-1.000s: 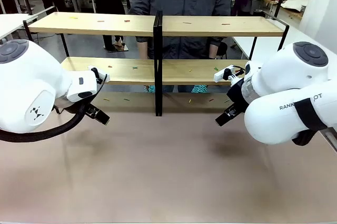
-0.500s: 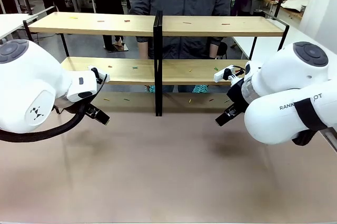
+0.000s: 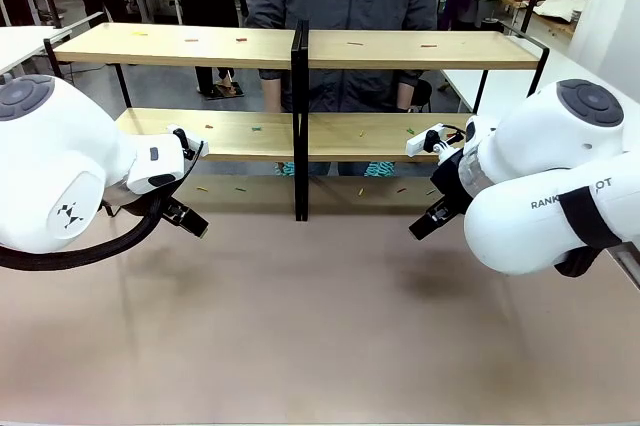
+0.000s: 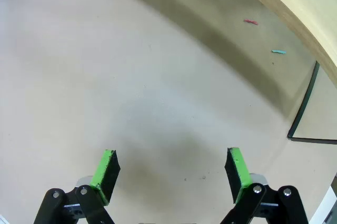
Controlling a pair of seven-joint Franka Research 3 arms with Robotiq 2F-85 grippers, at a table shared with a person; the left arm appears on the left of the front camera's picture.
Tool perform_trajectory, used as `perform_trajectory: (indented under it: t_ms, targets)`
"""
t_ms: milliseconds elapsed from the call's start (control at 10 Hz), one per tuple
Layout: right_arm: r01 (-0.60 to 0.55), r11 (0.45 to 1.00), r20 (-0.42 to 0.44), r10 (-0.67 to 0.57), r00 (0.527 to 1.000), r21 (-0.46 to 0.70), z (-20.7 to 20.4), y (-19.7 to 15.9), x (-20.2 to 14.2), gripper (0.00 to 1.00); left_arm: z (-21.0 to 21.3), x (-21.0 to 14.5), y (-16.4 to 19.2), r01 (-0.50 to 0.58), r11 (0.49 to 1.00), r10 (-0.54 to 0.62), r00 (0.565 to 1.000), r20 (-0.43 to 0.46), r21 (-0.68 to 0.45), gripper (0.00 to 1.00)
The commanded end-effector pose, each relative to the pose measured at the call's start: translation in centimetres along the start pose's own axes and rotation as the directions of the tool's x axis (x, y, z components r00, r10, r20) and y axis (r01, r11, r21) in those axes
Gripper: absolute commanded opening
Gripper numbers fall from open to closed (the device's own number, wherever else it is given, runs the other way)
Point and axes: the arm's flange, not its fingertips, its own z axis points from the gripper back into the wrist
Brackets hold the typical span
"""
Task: Clean the shelves.
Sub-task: Pick up the Duster when the human hands it over.
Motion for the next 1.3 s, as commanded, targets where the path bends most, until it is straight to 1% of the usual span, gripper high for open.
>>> perform_trajectory:
  t_ms: [0,700,800,900,1000,1100,1200]
  targets:
    - [0.001,1.000,0.000,-0.001,1.000,0.000,0.0,0.0,0.0,1.00,0.0,0.0,0.0,0.000,1.000,0.000,1.000,0.000,0.000,1.00]
    - [0.000,1.000,0.000,0.000,1.000,0.000,0.0,0.0,0.0,1.00,0.0,0.0,0.0,0.000,1.000,0.000,1.000,0.000,0.000,1.00]
    - [-0.014,0.999,-0.041,0.016,0.999,0.049,0.4,0.9,-0.1,1.00,0.6,0.8,0.1,-0.001,0.988,-0.010,0.998,-0.068,-0.156,1.00]
    - [0.012,0.990,-0.072,-0.002,0.997,0.142,2.3,1.5,-0.5,1.00,2.6,1.1,-1.1,-0.011,0.988,-0.005,0.994,-0.108,-0.154,1.00]
    - [0.044,0.976,-0.072,-0.029,0.997,0.214,4.5,1.6,-1.2,1.00,4.7,0.2,-1.8,0.003,0.980,-0.023,0.995,-0.095,-0.201,1.00]
    - [0.109,0.953,-0.113,-0.080,0.990,0.283,8.1,1.2,-2.5,1.00,7.8,-1.4,-2.5,0.021,0.965,-0.041,0.997,-0.071,-0.260,1.00]
    - [0.191,0.926,-0.081,-0.174,0.981,0.325,12.3,1.1,-3.9,1.00,11.3,-3.2,-3.6,0.019,0.968,-0.036,0.997,-0.062,-0.249,1.00]
